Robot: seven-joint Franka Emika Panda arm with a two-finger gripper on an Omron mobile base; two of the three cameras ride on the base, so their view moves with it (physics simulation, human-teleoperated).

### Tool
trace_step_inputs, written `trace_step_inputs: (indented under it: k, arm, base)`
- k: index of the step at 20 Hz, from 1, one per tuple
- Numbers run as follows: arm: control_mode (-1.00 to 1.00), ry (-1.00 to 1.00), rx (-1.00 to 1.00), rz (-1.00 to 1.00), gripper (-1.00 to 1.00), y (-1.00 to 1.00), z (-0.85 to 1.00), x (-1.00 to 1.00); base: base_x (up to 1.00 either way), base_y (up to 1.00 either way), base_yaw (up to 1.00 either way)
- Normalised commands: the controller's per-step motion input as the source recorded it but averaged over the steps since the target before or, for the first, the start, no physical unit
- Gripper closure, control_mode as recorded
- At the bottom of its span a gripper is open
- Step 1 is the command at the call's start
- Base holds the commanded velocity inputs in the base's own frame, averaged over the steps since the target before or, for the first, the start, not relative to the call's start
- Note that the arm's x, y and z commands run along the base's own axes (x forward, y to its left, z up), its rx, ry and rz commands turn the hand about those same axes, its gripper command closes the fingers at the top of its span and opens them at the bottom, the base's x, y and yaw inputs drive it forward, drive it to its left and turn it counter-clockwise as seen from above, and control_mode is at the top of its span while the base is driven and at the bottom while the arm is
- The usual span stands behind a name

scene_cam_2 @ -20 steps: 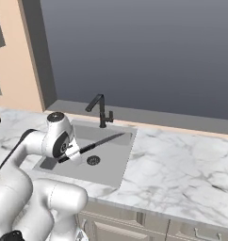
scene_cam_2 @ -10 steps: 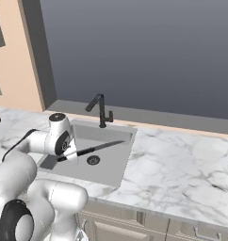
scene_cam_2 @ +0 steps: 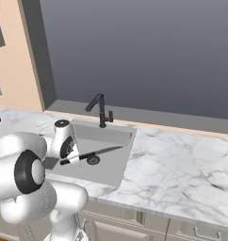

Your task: Move the cutting board and knife to the sink. Then move spray from the cabinet to the counter.

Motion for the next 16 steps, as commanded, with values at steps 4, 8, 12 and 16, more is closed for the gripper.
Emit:
trace_step_inputs:
  k: [4,8,12,16]
  arm:
    - [-1.0,0.07,0.0,0.0,1.0,0.25,-0.36,0.32]
    - [-1.0,0.09,0.0,0.0,1.0,0.1,-0.26,0.24]
    - [-1.0,0.05,0.0,0.0,1.0,0.04,-0.26,0.26]
    - [-1.0,0.01,0.01,0.0,1.0,0.01,-0.3,0.28]
  base:
    - [0.0,0.0,0.0]
    - [0.0,0.0,0.0]
    - [0.0,0.0,0.0]
    - [0.0,0.0,0.0]
